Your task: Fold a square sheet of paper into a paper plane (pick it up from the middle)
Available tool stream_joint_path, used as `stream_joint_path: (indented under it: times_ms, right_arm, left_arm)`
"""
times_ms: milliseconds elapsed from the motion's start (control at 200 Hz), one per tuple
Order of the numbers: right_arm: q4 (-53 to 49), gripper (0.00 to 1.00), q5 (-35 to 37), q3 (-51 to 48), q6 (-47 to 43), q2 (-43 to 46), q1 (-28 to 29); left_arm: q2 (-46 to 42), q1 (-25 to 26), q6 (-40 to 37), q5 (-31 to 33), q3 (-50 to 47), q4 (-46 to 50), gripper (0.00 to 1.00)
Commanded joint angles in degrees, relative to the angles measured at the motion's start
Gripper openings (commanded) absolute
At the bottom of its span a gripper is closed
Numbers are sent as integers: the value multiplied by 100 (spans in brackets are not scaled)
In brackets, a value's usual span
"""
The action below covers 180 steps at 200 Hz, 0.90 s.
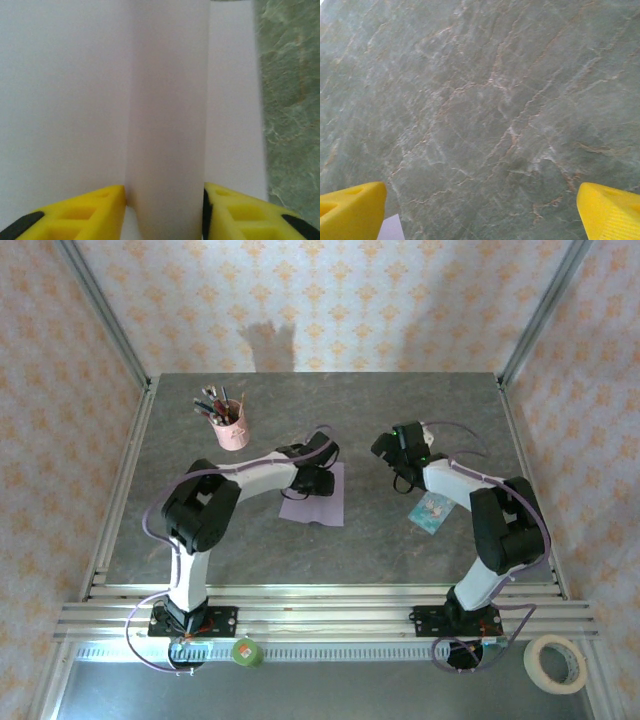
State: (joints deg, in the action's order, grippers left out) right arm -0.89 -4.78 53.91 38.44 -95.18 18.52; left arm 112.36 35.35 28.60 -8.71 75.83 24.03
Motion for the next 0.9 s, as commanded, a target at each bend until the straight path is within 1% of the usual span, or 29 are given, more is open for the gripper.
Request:
stream_joint_path:
  times_ms: [0,90,185,215,325,380,415,541,706,836,896]
  right_arm:
    - [638,95,-429,-265,-33,314,-25]
    - [1046,95,-813,-429,-77,445,-25]
    - [1411,94,-1088,-594,-114,561,-30]
    - [1489,94,-1163,-625,-127,596,-24]
    - [1840,93,-1547,-775,-193,667,-25]
    - [1969,93,-1742,-844,-189,675,-24]
    - [2011,92,-1835,-880,-168,667,-24]
    - [1989,90,-2074,-926,-184,616,-29]
    - [1782,85,-2463,-940,-255,529,-25]
    - [1720,72,-2774,-984,-200,418,48]
    - [1609,60,-2831,-939,-234,319,165]
  left_arm:
    - [-751,-165,1,-610,-288,-715,40]
    - [-1141,-336,157,-1200,-695,-1360,35]
    - [-1428,-540,468,-2111,-1162,-2292,32]
    - [-1487,-596,718,-2380,-1317,-2616,32]
    - [-1453,-796,1396,-3413,-1791,-3921,31]
    - [-1323,-850,1560,-3654,-1861,-4213,30]
    - [-1223,-859,1481,-3624,-1816,-4080,29]
    - [-846,-863,977,-3200,-1573,-3248,29]
    - [-542,-862,627,-2459,-1396,-2581,28]
    - [-431,-863,559,-2021,-1347,-2327,28]
    - [-388,-863,555,-1880,-1326,-2214,28]
